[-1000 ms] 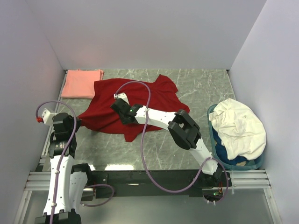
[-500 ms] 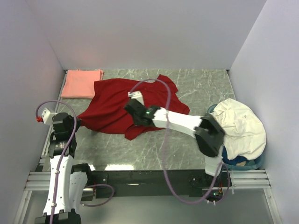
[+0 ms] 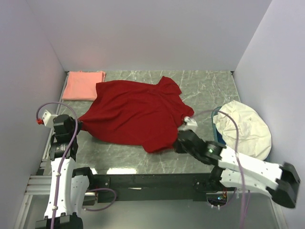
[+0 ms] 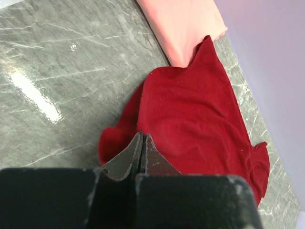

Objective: Fold and stack the t-shirts
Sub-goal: Flatten the tshirt out

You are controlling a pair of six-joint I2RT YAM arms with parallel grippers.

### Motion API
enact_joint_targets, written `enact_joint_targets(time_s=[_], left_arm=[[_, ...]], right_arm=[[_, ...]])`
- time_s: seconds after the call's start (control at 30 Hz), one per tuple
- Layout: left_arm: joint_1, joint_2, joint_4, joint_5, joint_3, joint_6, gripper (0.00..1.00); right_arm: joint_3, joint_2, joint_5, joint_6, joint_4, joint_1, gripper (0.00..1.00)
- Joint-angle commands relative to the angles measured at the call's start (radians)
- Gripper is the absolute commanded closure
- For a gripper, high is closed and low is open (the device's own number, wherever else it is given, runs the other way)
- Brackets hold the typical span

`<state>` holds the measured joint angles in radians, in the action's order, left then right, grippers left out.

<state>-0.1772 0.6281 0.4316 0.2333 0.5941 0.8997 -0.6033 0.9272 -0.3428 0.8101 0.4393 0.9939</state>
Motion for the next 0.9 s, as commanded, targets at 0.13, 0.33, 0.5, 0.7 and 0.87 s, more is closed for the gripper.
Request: enact_joint_targets(time_s=[0.13,0.33,0.5,0.7,0.87], left_arm=[[-0.013,0.01,-0.011,0.012,0.045,-0.019,1.0],[-0.015,0.005,-0.008,0.009,0.052,-0.019,1.0],[-0.016,0.01,-0.005,0.004,0.052,-0.016,0.99],[-0.021,0.008,0.001,0.008,0.056,-0.027,0.99],[-0.024,0.01,-0.007,-0.003,0.056,-0.024,0.99]], right_arm=[[0.261,-0.297,0.169,0.264,-0.082,0.086,1.0],[0.244,-0.147,0.146,0.301,-0.197,0.213,1.0],[0.077,0.094,0.116,0.267,-0.208,0.272,0.92],[-0.009,0.142,0.058,0.247,-0.117,0.275,0.6],[0.04,-0.04,-0.045,0.339,0.087,0.244,0.56]])
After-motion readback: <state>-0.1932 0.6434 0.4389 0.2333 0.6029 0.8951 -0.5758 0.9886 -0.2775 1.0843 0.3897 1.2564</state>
